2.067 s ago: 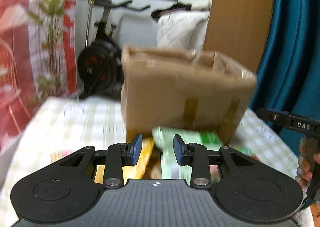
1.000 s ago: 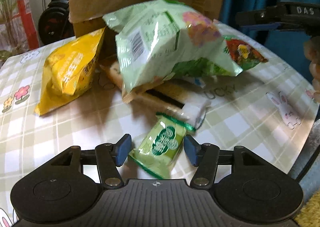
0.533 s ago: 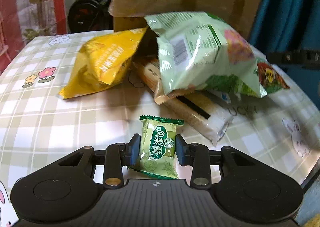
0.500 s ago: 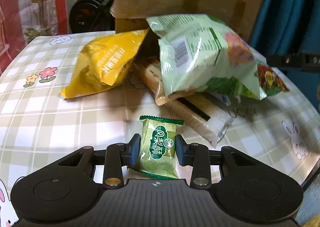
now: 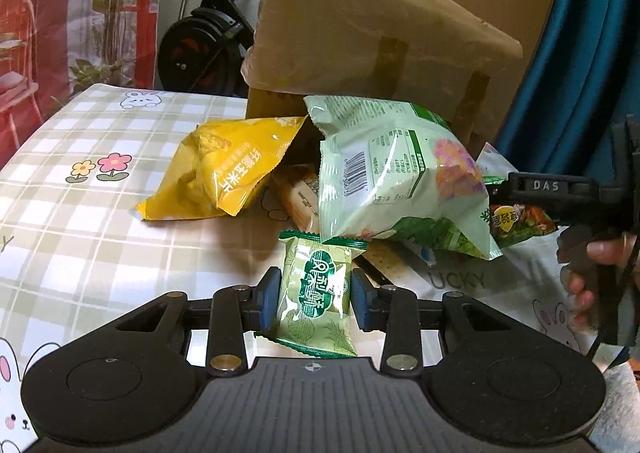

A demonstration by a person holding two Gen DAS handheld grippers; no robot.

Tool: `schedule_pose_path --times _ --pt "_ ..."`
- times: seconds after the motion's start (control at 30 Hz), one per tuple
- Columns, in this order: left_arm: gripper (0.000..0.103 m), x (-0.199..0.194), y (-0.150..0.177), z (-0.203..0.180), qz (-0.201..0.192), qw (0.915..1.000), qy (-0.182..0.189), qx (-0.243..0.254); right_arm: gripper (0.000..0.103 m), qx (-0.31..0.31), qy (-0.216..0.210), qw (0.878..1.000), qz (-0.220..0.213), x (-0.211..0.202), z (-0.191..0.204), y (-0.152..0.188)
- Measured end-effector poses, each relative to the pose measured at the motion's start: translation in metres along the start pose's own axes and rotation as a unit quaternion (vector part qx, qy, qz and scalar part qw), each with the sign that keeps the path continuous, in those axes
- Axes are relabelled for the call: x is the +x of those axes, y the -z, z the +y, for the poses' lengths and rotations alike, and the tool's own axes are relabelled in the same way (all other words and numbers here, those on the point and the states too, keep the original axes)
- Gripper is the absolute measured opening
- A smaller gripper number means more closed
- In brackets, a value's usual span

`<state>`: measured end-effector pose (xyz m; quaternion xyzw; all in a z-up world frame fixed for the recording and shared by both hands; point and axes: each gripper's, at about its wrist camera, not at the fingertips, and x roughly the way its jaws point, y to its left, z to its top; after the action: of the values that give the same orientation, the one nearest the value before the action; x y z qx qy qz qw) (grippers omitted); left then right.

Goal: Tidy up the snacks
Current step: 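Grasp the green-and-red snack bag with the right tool while the left tool holds the green packet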

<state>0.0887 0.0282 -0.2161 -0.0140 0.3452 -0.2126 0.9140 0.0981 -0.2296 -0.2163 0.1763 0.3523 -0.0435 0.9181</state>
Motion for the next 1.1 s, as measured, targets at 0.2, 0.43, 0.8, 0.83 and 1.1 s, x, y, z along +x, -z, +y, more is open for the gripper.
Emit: schedule_pose_path --times 0.2,0.43,0.8,0.83,1.1 --pt "0.039 0.000 0.002 0.001 -0.001 0.9999 0.002 -0.010 0.056 -0.018 -0.004 1.000 -0.024 -0.018 0.001 0.007" --pt "0.039 0.000 0.001 0.003 -0.005 0.9999 0.001 -0.013 0.031 -0.058 -0.004 0.997 -0.041 -0.044 -0.001 0.011" --pt "0.039 -0.012 0.004 0.003 -0.015 0.9998 0.005 -0.013 0.059 -0.059 0.044 0.997 -0.028 -0.066 -0.008 0.012" --pt "0.039 -0.012 0.003 0.003 -0.016 0.9998 0.005 -0.013 0.065 -0.057 0.048 0.997 -0.031 -0.067 -0.008 0.011" --pt "0.039 -0.014 0.004 0.007 -0.020 0.9997 0.002 -0.017 0.090 -0.012 0.075 0.997 -0.021 -0.042 -0.001 -0.004"
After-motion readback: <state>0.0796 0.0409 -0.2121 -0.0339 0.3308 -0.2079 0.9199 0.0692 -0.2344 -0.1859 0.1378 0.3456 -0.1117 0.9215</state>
